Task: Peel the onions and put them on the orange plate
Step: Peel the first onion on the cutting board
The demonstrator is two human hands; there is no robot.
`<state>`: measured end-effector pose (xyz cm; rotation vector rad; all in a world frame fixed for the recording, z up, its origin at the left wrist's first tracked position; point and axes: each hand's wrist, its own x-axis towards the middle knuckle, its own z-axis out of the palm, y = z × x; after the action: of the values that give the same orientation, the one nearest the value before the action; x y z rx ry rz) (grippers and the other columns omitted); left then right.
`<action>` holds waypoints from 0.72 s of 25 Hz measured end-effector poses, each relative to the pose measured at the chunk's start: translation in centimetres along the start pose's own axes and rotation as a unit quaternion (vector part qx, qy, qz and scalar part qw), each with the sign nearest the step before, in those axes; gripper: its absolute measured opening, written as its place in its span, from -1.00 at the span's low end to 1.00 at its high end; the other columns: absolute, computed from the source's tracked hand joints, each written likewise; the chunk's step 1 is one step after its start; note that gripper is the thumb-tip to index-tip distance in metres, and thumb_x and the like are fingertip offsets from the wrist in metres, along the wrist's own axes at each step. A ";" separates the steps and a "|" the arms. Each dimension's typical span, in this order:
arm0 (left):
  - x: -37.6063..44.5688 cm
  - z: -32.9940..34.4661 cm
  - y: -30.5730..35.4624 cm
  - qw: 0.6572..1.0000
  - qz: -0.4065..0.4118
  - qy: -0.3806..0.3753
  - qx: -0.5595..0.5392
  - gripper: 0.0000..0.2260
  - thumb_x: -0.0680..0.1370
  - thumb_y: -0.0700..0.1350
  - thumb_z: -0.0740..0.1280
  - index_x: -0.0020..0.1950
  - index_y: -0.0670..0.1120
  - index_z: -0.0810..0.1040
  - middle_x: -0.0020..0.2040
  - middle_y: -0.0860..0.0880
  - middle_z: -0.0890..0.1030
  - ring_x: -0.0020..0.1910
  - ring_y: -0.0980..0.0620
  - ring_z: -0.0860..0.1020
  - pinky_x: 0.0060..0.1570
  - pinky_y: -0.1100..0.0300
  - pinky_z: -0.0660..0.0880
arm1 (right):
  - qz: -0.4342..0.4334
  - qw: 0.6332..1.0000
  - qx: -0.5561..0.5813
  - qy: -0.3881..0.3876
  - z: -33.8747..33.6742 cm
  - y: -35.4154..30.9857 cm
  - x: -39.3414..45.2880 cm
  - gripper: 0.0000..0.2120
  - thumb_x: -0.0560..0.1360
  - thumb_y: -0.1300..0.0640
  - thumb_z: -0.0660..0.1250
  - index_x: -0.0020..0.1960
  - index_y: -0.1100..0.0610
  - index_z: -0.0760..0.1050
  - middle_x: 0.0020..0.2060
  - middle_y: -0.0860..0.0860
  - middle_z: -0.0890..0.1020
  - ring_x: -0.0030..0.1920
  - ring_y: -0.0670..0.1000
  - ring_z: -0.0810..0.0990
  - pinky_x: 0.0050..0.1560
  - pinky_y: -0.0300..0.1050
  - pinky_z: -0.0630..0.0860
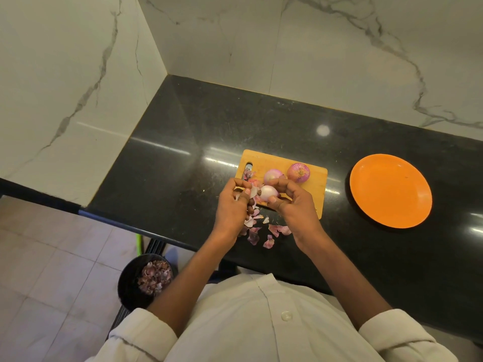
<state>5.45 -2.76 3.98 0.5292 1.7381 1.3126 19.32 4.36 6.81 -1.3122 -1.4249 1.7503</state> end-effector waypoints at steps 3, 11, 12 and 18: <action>0.0 -0.4 -0.4 0.993 0.036 -0.008 0.111 -0.89 0.72 -0.15 0.32 0.16 -0.04 0.64 0.01 -0.03 0.68 -0.12 0.11 0.65 -0.21 0.25 0.57 | 0.018 1.000 -0.013 0.010 -0.4 0.5 0.1 -0.63 0.54 0.37 0.47 0.13 -0.09 0.65 0.13 -0.12 0.70 0.16 -0.15 0.65 0.13 -0.21 0.60; -0.2 0.1 0.0 0.974 0.099 0.006 0.206 -0.89 0.66 -0.13 0.43 0.17 -0.05 0.70 0.11 0.00 0.67 0.06 0.10 0.63 0.11 0.17 0.59 | 0.041 0.999 -0.012 0.010 -0.4 0.8 0.4 -0.67 0.53 0.36 0.48 0.18 0.01 0.66 0.13 -0.10 0.71 0.18 -0.10 0.66 -0.05 -0.30 0.60; -0.1 0.1 0.2 0.983 0.082 0.010 0.166 -0.92 0.65 -0.13 0.45 0.12 -0.07 0.70 0.03 0.00 0.70 0.02 0.09 0.66 0.09 0.15 0.62 | 0.041 0.999 -0.014 0.011 -0.4 0.7 0.4 -0.66 0.52 0.36 0.49 0.17 0.00 0.67 0.13 -0.10 0.71 0.18 -0.09 0.66 -0.01 -0.27 0.61; 0.0 0.6 0.9 0.997 0.035 0.010 0.075 -0.92 0.67 -0.16 0.41 0.04 -0.12 0.71 -0.10 -0.06 0.74 -0.09 0.02 0.71 -0.03 0.10 0.66 | -0.010 0.999 -0.031 0.023 -0.3 0.5 0.4 -0.64 0.45 0.42 0.54 0.09 0.02 0.68 0.02 -0.21 0.73 0.14 -0.06 0.72 0.19 0.01 0.69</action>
<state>5.82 -2.14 4.80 0.6689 1.8592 1.2444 19.54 4.72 6.20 -1.3564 -1.4739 1.6643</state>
